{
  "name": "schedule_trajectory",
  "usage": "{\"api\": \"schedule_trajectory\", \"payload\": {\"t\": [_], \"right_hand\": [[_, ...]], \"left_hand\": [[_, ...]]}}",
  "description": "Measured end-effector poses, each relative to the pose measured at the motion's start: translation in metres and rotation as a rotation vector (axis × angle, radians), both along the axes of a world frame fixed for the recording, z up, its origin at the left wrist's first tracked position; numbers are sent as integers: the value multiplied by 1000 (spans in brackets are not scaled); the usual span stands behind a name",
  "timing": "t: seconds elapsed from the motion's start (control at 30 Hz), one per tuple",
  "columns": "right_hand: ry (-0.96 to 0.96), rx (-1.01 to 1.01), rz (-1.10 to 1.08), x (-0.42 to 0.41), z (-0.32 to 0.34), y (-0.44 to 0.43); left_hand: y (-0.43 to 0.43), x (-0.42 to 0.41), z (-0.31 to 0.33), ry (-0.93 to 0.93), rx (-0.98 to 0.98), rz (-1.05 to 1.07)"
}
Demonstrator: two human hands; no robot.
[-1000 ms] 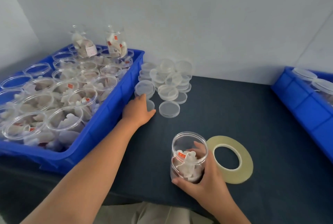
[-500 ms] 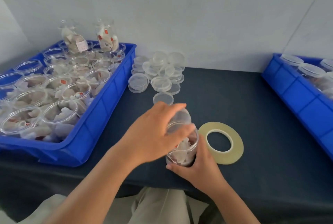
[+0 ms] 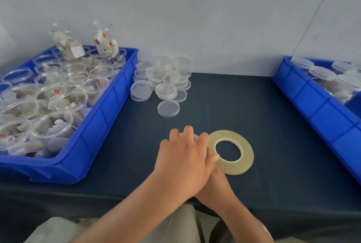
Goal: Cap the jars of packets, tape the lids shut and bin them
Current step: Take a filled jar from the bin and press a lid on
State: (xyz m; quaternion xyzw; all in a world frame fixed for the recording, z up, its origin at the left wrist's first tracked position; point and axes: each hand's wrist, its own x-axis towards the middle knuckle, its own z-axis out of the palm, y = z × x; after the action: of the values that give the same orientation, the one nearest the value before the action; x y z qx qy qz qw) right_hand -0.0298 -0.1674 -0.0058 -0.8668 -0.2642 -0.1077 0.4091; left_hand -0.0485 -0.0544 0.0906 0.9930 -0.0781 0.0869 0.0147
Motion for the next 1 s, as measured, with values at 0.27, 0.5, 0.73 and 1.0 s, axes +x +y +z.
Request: {"api": "schedule_trajectory", "payload": {"t": [0.27, 0.5, 0.73, 1.0], "right_hand": [[307, 175, 154, 3, 2, -15], [356, 407, 157, 5, 4, -17], [329, 409, 60, 4, -3, -8], [243, 269, 116, -2, 3, -12]], "left_hand": [[42, 16, 5, 101, -298, -545], [88, 25, 15, 253, -564, -399], [51, -20, 5, 289, -725, -121], [14, -18, -8, -170, -546, 6]]}}
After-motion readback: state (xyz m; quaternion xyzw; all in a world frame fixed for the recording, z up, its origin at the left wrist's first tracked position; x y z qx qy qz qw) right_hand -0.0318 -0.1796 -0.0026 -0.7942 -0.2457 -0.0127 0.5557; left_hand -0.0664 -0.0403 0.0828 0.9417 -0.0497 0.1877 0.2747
